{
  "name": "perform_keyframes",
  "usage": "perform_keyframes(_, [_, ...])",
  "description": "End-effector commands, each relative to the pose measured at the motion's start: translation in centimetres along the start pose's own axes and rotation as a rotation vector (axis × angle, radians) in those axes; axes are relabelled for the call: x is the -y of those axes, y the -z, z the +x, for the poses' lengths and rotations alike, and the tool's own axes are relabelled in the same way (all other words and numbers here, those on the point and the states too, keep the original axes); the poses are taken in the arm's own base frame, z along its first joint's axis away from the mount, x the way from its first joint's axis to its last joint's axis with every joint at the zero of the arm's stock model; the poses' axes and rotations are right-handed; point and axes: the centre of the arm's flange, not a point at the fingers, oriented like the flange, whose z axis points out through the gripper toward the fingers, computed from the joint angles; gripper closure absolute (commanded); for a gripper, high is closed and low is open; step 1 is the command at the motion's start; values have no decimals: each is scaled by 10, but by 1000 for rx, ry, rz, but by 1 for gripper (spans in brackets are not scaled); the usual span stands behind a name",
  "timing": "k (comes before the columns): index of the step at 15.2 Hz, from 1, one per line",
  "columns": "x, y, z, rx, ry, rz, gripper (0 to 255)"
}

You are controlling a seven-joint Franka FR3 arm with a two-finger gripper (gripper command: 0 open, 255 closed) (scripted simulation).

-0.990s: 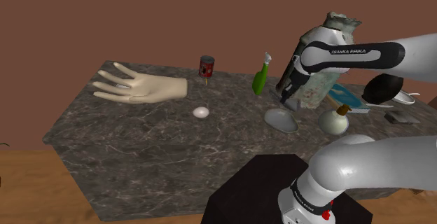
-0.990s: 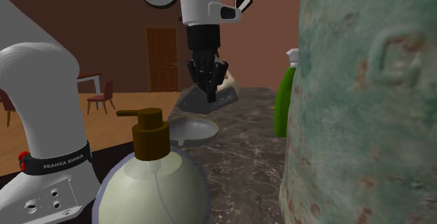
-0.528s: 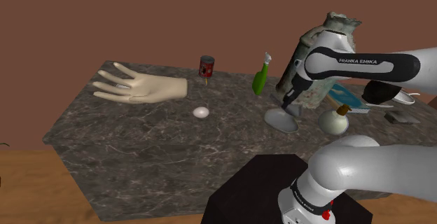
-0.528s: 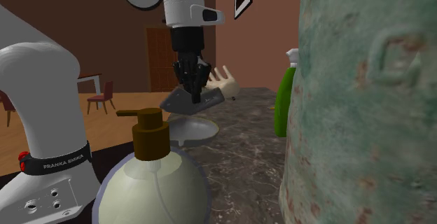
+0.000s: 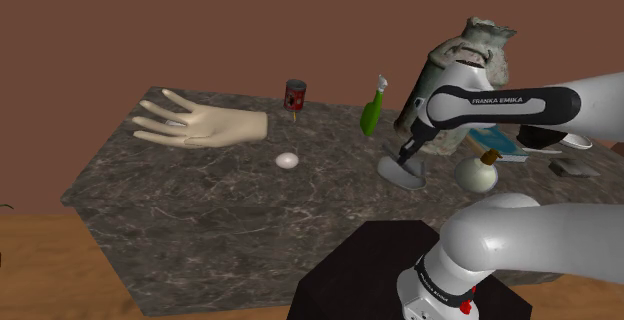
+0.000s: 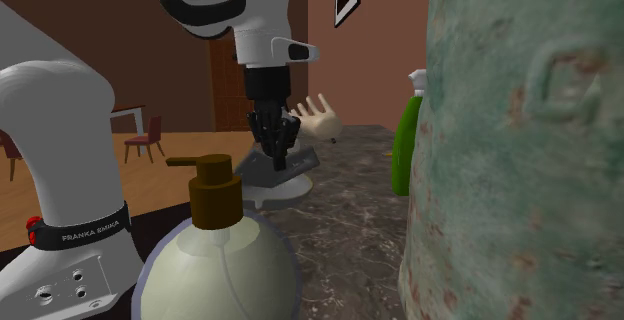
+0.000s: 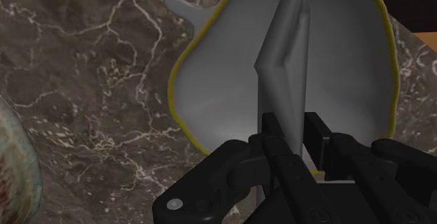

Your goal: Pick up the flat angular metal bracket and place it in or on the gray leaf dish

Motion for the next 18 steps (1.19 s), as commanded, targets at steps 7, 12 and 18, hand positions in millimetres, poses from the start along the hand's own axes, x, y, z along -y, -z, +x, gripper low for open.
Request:
perform_keyframes(7, [0,-17,-2,-1,0,0,255])
perform_keyframes(12, [0,-18,-2,-1,0,-1,0])
perform_keyframes(18, [0,9,-2,-1,0,0,0])
